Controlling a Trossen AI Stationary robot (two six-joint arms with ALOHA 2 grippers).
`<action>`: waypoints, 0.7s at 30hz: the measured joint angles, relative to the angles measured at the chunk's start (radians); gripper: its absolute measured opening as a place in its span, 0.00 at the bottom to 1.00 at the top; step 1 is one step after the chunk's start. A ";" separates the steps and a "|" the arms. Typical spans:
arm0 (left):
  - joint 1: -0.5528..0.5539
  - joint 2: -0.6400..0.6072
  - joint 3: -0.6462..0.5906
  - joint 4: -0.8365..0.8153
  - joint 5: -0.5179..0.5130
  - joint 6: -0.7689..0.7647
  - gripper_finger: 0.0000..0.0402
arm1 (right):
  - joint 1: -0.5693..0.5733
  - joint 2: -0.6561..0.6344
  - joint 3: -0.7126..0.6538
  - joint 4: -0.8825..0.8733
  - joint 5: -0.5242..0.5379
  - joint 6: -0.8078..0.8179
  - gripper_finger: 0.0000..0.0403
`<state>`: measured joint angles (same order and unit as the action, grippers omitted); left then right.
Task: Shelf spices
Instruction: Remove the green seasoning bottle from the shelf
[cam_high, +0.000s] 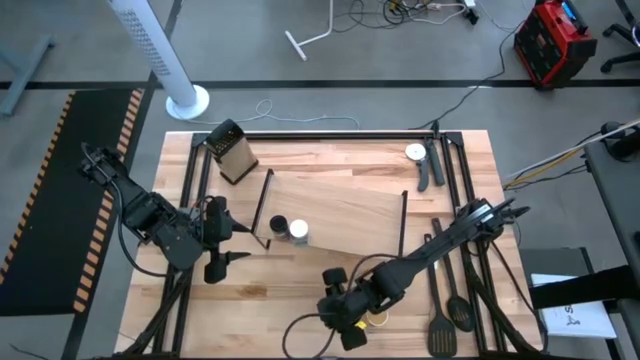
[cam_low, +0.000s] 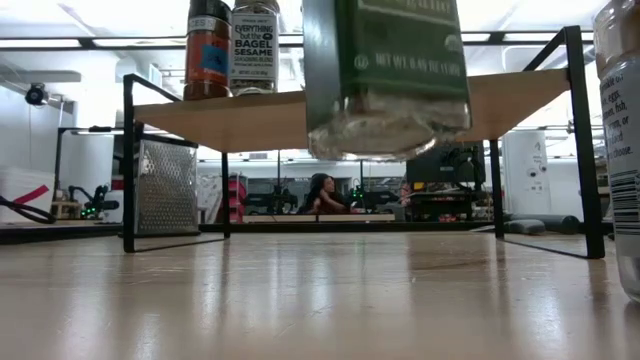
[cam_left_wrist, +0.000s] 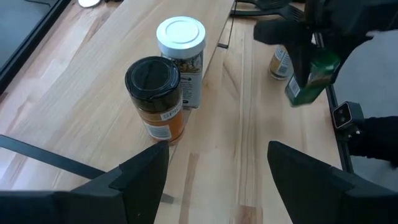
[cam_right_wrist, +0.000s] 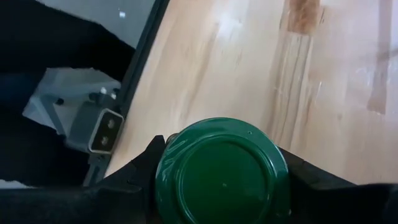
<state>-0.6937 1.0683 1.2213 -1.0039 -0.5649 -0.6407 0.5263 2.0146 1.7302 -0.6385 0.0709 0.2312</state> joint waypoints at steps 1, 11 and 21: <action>0.000 0.000 0.000 0.000 0.000 0.000 0.66 | 0.003 0.005 0.000 -0.003 0.001 -0.005 0.44; 0.000 0.000 0.000 0.000 0.001 -0.008 0.66 | 0.012 0.060 0.000 -0.022 0.012 -0.025 0.44; 0.000 0.000 0.000 -0.003 0.007 -0.013 0.66 | 0.035 0.110 0.000 -0.035 0.074 -0.049 0.44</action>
<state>-0.6941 1.0683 1.2213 -1.0073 -0.5579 -0.6538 0.5610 2.1246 1.7298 -0.6734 0.1449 0.1825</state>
